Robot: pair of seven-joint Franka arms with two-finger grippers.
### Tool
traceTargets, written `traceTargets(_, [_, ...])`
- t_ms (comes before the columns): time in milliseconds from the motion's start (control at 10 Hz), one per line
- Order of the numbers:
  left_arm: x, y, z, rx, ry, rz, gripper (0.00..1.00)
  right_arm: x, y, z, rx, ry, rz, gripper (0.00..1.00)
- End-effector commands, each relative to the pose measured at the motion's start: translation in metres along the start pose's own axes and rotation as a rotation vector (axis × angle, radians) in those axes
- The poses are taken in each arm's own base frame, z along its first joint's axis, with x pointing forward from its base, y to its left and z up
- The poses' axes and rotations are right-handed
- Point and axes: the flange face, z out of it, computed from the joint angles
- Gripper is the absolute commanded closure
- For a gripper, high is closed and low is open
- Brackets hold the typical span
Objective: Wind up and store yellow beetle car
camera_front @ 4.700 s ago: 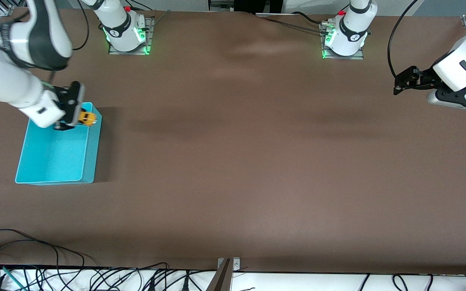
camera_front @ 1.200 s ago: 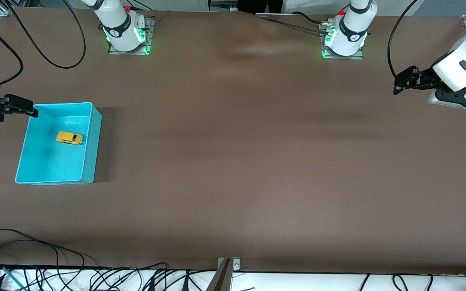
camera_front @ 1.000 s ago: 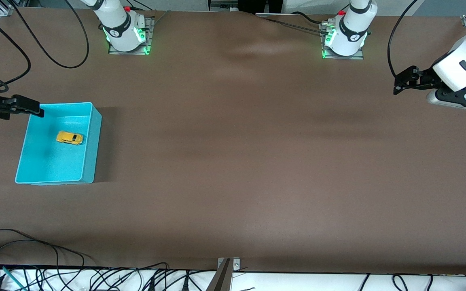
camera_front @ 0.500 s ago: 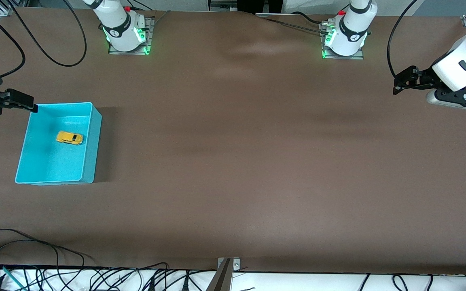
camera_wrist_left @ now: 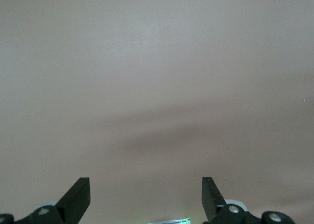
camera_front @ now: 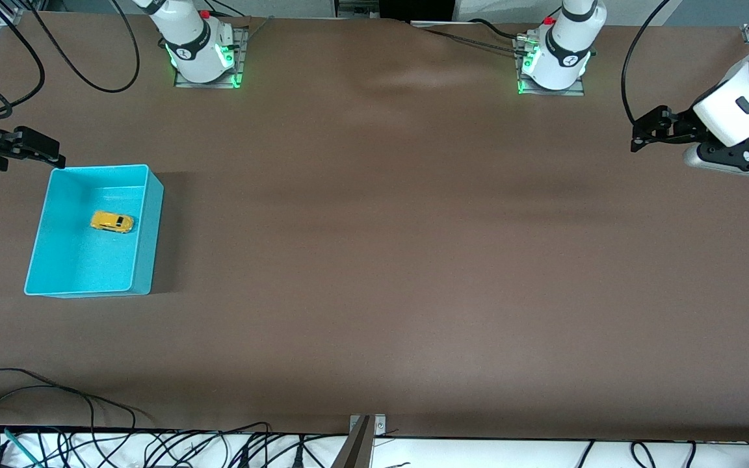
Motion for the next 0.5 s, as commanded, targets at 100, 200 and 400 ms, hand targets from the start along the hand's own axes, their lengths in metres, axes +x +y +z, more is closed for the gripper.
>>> traceTargets(100, [0.0016,0.0027,-0.0049,-0.020,0.001,-0.008,0.00,-0.0064,-0.0008,-0.0024,-0.011,0.010,0.029,0.00])
traceTargets(200, [0.0017,0.0029,-0.0050,-0.022,0.001,-0.008,0.00,-0.0059,-0.0014,-0.0016,-0.013,0.009,0.031,0.00])
traceTargets(400, [0.0017,0.0029,-0.0050,-0.022,0.001,-0.008,0.00,-0.0057,-0.0019,-0.0017,-0.008,0.010,0.030,0.00])
